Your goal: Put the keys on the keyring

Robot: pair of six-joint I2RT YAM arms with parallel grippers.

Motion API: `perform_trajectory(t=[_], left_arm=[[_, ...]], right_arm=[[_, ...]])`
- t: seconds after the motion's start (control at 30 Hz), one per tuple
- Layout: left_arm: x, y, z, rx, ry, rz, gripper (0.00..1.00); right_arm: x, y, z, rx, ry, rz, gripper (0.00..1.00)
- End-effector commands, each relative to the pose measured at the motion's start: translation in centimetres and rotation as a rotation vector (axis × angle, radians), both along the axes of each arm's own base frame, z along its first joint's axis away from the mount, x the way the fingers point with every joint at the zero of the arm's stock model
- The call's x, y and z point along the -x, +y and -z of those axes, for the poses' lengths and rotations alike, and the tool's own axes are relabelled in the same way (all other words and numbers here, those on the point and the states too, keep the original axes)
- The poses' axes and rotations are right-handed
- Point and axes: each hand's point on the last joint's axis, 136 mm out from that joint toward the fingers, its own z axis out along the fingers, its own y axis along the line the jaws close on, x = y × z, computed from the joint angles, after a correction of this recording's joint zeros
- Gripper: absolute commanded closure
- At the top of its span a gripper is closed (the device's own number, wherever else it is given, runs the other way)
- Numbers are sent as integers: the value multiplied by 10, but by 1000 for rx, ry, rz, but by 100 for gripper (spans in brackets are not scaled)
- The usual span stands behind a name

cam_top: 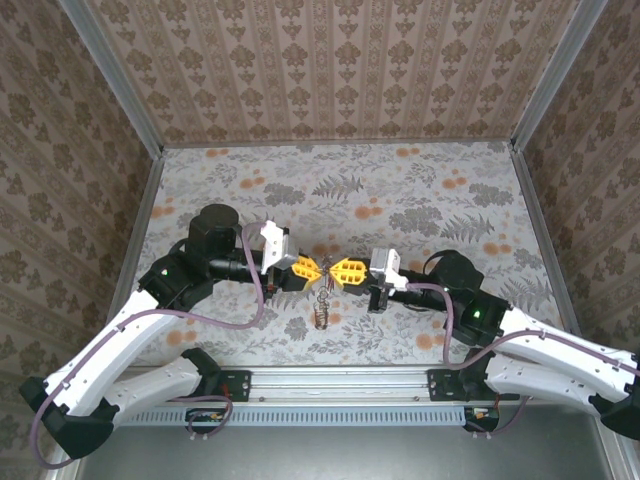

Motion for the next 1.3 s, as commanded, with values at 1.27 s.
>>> perform_trajectory(t=[1.27], left_arm=[[4,1,-15,68,-11,35,100]], right_arm=[[3,4,-12,-45,-67,-5,100]])
